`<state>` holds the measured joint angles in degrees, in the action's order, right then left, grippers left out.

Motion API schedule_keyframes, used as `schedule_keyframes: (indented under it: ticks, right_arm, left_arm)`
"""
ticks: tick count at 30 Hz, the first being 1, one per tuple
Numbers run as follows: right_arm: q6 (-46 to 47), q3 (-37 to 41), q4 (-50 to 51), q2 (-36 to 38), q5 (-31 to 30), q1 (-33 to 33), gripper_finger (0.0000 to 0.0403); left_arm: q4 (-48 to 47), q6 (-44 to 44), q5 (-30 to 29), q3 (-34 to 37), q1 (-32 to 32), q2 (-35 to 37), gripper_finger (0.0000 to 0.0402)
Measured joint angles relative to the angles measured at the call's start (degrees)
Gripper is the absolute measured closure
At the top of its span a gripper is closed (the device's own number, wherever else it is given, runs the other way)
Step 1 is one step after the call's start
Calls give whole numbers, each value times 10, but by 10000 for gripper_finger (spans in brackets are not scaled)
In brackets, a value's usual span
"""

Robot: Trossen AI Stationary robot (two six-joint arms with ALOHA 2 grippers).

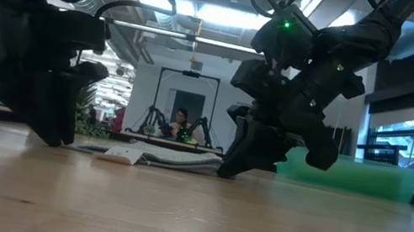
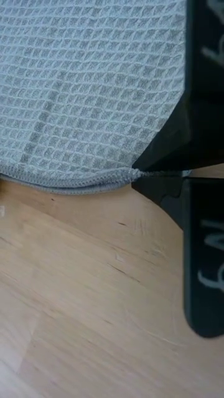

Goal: Roll microfiber towels into tight, uniform cylinder then place into a basket
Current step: Roll the gray microfiber cloth

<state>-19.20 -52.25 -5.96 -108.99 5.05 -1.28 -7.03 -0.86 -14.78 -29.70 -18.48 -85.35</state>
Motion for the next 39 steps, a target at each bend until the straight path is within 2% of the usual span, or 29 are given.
schedule_keyframes:
  ticks: [3, 6, 8, 12, 26, 33, 39]
  right_arm:
    - [7, 0, 0, 0, 0, 0, 395]
    - [7, 0, 0, 0, 0, 0, 395]
    - [7, 0, 0, 0, -2, 0, 395]
    - [7, 0, 2, 6, -9, 0, 395]
    - [8, 1, 14, 28, -16, 1, 396]
    - [5, -10, 18, 54, -50, 9, 396]
    - [8, -28, 42, 60, -103, 38, 396]
  left_arm:
    - [-1, 0, -2, 0, 0, -1, 337]
    - [-2, -5, -1, 0, 1, -2, 382]
    - [-2, -19, -7, 0, 1, -3, 394]
    - [-9, -58, -33, -4, 3, 5, 399]
    - [-106, -61, -96, -64, 5, 25, 401]
    - [-191, -61, -152, -115, 21, 25, 401]
    - [-197, -60, -192, -125, 62, 25, 401]
